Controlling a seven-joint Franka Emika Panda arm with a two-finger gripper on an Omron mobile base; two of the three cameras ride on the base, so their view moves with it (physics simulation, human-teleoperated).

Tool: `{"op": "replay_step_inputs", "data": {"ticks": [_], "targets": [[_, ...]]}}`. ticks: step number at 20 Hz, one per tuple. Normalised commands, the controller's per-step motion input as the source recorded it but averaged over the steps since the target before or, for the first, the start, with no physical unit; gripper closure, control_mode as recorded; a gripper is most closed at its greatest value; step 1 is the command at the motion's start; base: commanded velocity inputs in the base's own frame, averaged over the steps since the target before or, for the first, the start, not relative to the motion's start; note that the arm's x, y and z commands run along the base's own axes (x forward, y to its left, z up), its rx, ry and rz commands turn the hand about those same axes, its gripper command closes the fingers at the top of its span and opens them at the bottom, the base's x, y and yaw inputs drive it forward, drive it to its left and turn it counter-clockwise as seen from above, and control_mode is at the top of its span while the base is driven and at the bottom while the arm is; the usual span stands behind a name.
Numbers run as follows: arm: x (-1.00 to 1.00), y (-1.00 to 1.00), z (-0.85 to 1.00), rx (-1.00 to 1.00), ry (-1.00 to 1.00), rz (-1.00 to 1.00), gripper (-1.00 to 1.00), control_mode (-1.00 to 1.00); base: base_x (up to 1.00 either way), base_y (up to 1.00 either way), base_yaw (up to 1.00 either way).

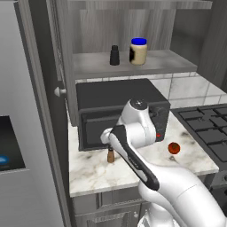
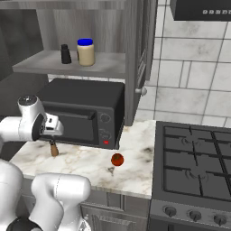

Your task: There are various items on the counter. Only move the condiments/shakers into the cabinet.

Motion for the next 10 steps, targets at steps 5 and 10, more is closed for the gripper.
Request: {"op": "replay_step_inputs", "data": {"ticks": [5, 10], "targets": [[0.14, 0.12, -0.53, 0.00, 0.04, 0.00, -1.00, -1.00, 0.00, 0.00, 0.00], [0.15, 0.23, -0.51, 0.00, 0.10, 0.00, -1.00, -1.00, 0.00, 0.00, 0.00]]}}
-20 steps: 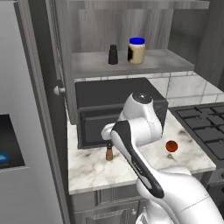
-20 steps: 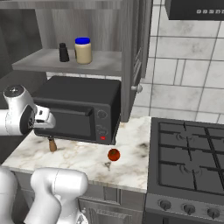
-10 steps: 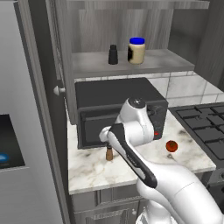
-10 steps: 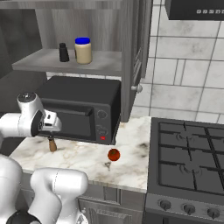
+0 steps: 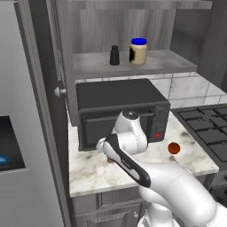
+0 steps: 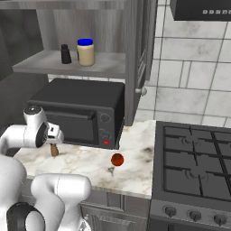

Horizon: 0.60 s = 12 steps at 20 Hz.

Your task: There are various items on the counter. Only move the condiments/shakers into the cabinet.

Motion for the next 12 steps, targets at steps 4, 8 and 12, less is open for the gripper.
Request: {"op": "replay_step_inputs", "data": {"ticks": [4, 8, 12], "targets": [[0.20, 0.08, -0.26, 0.00, 0.02, 0.00, -1.00, -1.00, 0.00, 0.00, 0.00], [0.14, 0.00, -0.11, -0.04, 0.00, 0.00, -1.00, -1.00, 0.00, 0.00, 0.00], [0.10, 0.00, -0.06, -0.06, 0.00, 0.00, -1.00, -1.00, 0.00, 0.00, 0.00]]}}
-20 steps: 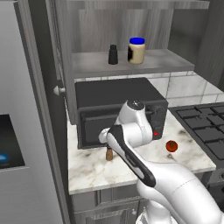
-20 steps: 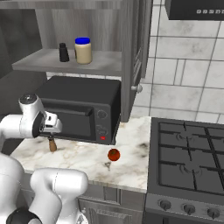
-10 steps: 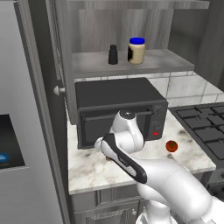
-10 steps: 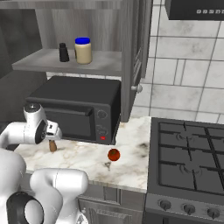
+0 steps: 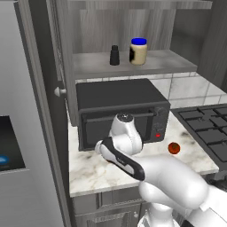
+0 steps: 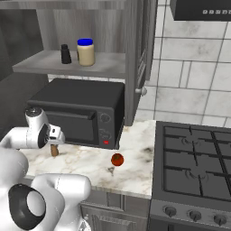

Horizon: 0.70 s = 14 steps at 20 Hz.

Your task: There are various items on the counter. Only move the condiments/shakers into the cabinet.

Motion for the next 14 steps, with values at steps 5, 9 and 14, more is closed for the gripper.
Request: {"op": "replay_step_inputs", "data": {"ticks": [5, 9, 14], "targets": [[0.17, 0.00, -0.06, 0.00, 0.00, 0.00, -1.00, -1.00, 0.00, 0.00, 0.00], [0.26, 0.00, -0.08, 0.00, 0.00, 0.00, -1.00, -1.00, 0.00, 0.00, 0.00], [0.25, 0.00, -0.16, 0.00, 0.00, 0.00, -1.00, -1.00, 0.00, 0.00, 0.00]]}}
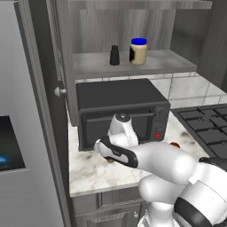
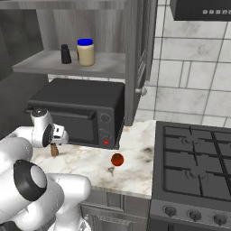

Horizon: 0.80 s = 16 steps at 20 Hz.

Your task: There are various items on the counter. Only move the condiments/shakers into the cabinet.

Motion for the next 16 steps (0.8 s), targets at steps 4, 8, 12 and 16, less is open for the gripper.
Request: {"op": "replay_step_inputs", "data": {"ticks": [4, 8, 12, 16], "targets": [[0.04, 0.01, -0.29, 0.00, 0.00, 0.00, -1.00, -1.00, 0.00, 0.00, 0.00], [0.03, 0.01, -0.20, 0.00, 0.00, 0.00, 1.00, -1.00, 0.00, 0.00, 0.00], [-0.03, 0.00, 0.00, 0.01, -0.01, 0.00, 1.00, -1.00, 0.00, 0.00, 0.00], [-0.16, 0.00, 0.60, 0.00, -0.16, 0.00, 1.00, -1.00, 0.00, 0.00, 0.00]]}}
